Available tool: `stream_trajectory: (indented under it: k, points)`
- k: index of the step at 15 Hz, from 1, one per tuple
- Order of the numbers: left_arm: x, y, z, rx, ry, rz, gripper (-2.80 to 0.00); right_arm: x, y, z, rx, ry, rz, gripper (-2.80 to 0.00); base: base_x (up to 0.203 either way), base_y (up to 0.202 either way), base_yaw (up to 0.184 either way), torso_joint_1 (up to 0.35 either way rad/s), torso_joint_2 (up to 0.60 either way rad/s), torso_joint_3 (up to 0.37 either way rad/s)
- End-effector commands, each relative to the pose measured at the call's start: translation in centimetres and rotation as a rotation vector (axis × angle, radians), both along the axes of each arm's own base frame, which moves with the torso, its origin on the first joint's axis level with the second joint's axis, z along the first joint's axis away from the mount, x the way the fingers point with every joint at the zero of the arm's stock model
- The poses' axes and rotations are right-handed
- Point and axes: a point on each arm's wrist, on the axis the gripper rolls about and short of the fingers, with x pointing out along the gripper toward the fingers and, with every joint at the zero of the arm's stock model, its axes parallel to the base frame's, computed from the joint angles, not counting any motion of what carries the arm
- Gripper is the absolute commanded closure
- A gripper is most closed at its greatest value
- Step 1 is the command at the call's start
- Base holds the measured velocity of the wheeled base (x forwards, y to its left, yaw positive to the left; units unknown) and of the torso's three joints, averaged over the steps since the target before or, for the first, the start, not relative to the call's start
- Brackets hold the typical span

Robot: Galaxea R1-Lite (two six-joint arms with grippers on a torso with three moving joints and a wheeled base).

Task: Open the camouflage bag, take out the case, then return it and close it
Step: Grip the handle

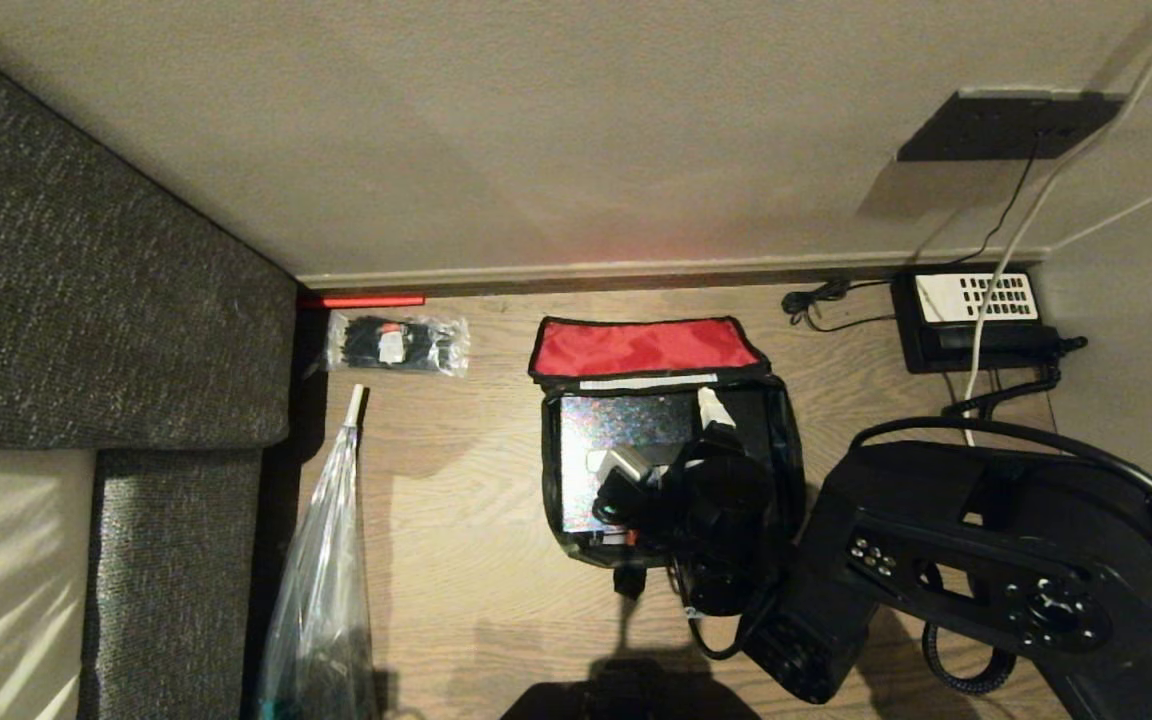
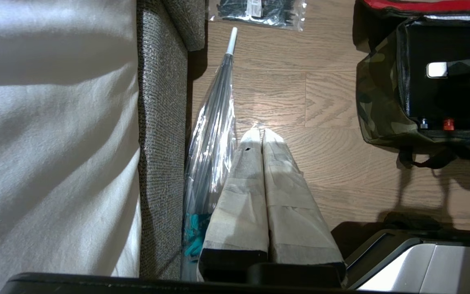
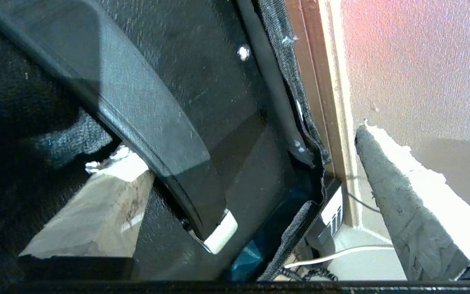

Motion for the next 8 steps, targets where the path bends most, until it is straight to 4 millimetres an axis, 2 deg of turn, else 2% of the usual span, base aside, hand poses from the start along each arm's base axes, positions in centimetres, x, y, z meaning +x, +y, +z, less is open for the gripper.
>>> stream_trajectory:
  k: [1, 5, 8]
  points:
    - [0.0, 0.0, -0.1, 0.000, 0.003, 0.001, 0.00, 0.1, 0.2, -0.5, 0.011, -0.007, -0.002, -2.80, 0.000, 0.000, 0.000, 0.000, 0.00, 0.000]
    - [0.0, 0.0, -0.1, 0.000, 0.003, 0.001, 0.00, 1.0, 1.3, 0.0, 0.072, -0.056, -0.004, -2.80, 0.000, 0.000, 0.000, 0.000, 0.00, 0.000]
    - [0.0, 0.0, -0.1, 0.000, 0.003, 0.001, 0.00, 0.2, 0.7, -1.6, 0.045, -0.001, -0.003, -2.80, 0.000, 0.000, 0.000, 0.000, 0.00, 0.000]
